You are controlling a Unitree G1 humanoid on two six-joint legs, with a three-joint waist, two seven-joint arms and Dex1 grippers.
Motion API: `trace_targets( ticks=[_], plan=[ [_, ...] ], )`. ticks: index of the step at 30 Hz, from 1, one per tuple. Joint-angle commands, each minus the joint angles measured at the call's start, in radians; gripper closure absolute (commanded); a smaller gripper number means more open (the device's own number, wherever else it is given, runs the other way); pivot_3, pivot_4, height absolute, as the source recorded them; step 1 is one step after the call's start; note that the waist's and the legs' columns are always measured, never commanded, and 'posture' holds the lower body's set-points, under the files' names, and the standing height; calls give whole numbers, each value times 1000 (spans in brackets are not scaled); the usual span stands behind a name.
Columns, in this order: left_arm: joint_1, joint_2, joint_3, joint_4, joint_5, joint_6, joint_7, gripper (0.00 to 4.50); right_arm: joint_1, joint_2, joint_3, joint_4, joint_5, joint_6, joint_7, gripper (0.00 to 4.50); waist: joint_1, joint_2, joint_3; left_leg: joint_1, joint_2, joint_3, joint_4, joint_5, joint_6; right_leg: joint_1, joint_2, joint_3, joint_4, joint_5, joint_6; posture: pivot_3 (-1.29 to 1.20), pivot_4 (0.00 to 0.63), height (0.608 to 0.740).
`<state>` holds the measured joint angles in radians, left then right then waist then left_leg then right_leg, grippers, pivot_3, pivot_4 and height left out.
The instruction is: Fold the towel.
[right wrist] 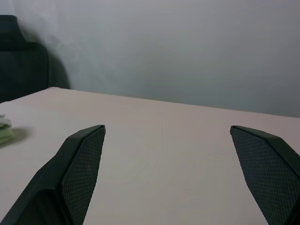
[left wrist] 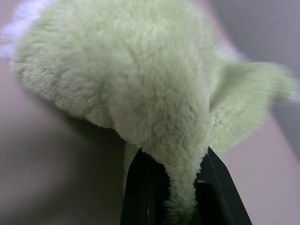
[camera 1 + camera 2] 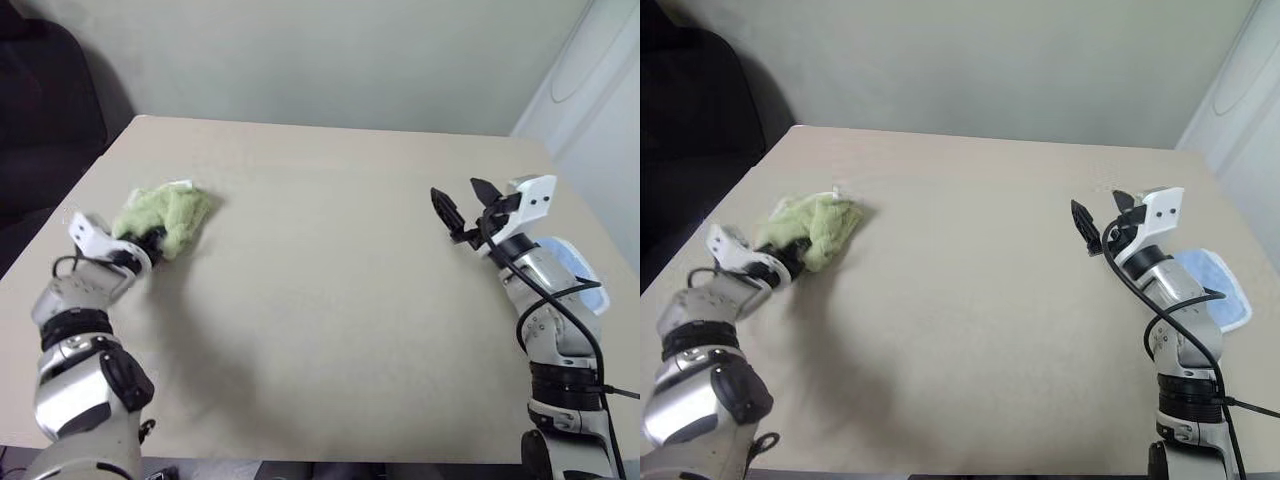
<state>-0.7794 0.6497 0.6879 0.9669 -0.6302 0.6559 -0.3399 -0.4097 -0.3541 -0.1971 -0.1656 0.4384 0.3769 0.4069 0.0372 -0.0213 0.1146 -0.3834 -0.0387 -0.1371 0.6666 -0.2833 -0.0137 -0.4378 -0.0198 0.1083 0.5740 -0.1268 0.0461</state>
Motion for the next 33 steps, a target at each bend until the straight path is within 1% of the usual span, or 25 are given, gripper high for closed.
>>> trace_targets(
  ticks=[1,4,5,8,9,10,15,18,22,24,25,29,31,33],
  plan=[
    [22,-2,17,-33,-19,3,3,3225,9,2,2,-39,5,-22,11,0,0,0,0,0,0,0,0,-1,-2,0,0,0,0,0,0,0,150,740],
    [38,-13,32,-61,-42,18,3,2143,23,8,10,-44,7,-20,9,0,-2,0,0,0,0,1,0,-1,-2,0,0,1,0,0,0,0,150,740],
    [43,-15,39,-70,-51,21,5,1711,28,11,14,-46,6,-19,9,0,-2,1,0,1,0,1,0,-1,-2,0,0,1,0,0,0,0,150,740],
    [62,-18,50,-109,-73,34,10,702,39,22,24,-55,4,-17,5,0,-4,1,0,1,0,1,-1,-1,-2,0,0,1,1,0,0,0,150,740],
    [72,-18,52,-127,-81,43,11,284,42,24,26,-58,4,-17,3,0,-6,1,0,1,0,1,-1,-1,-3,0,0,1,1,0,0,0,150,740],
    [83,-18,54,-147,-89,52,12,22,45,27,27,-61,4,-15,1,0,-6,1,0,1,0,1,-1,-1,-3,0,0,1,1,0,0,0,150,740],
    [164,-10,48,-260,-104,122,43,22,59,34,32,-74,3,-13,-5,0,-15,1,0,1,1,1,-2,-1,-2,0,1,1,0,0,-1,0,150,740],
    [232,-4,71,-341,-135,187,72,22,65,32,30,-82,6,-9,-8,0,-22,1,-1,2,1,2,-2,-1,-2,0,1,1,0,-1,-2,0,150,740],
    [419,-6,106,-552,-174,244,69,22,77,27,22,-82,9,-10,-5,0,-40,1,-2,4,1,4,-3,-2,-1,0,1,2,0,-1,-3,0,150,740],
    [517,-14,133,-647,-190,229,43,22,77,24,22,-74,7,-10,-1,0,-49,1,-2,6,1,4,-3,-4,-1,1,3,3,0,-2,-4,0,150,740],
    [560,-17,144,-693,-194,204,22,22,74,22,24,-69,5,-11,1,0,-50,1,-2,8,2,4,-4,-7,-5,1,4,3,0,-3,-5,0,150,740],
    [718,-7,162,-918,-208,96,-109,22,52,-7,16,-29,3,-11,23,0,-55,1,-2,11,6,4,-4,-12,-9,2,6,4,1,-5,-7,0,150,740],
    [762,10,138,-1023,-187,38,-160,22,45,-39,17,-11,8,-5,55,0,-46,0,-2,10,7,1,-4,-15,-13,-1,8,4,1,-7,-10,0,150,740],
    [785,35,78,-1088,-139,-12,-203,22,43,-76,28,1,18,12,103,0,-33,0,-2,8,7,-3,-2,-15,-14,-2,11,4,2,-8,-12,0,150,740]
  ],
)
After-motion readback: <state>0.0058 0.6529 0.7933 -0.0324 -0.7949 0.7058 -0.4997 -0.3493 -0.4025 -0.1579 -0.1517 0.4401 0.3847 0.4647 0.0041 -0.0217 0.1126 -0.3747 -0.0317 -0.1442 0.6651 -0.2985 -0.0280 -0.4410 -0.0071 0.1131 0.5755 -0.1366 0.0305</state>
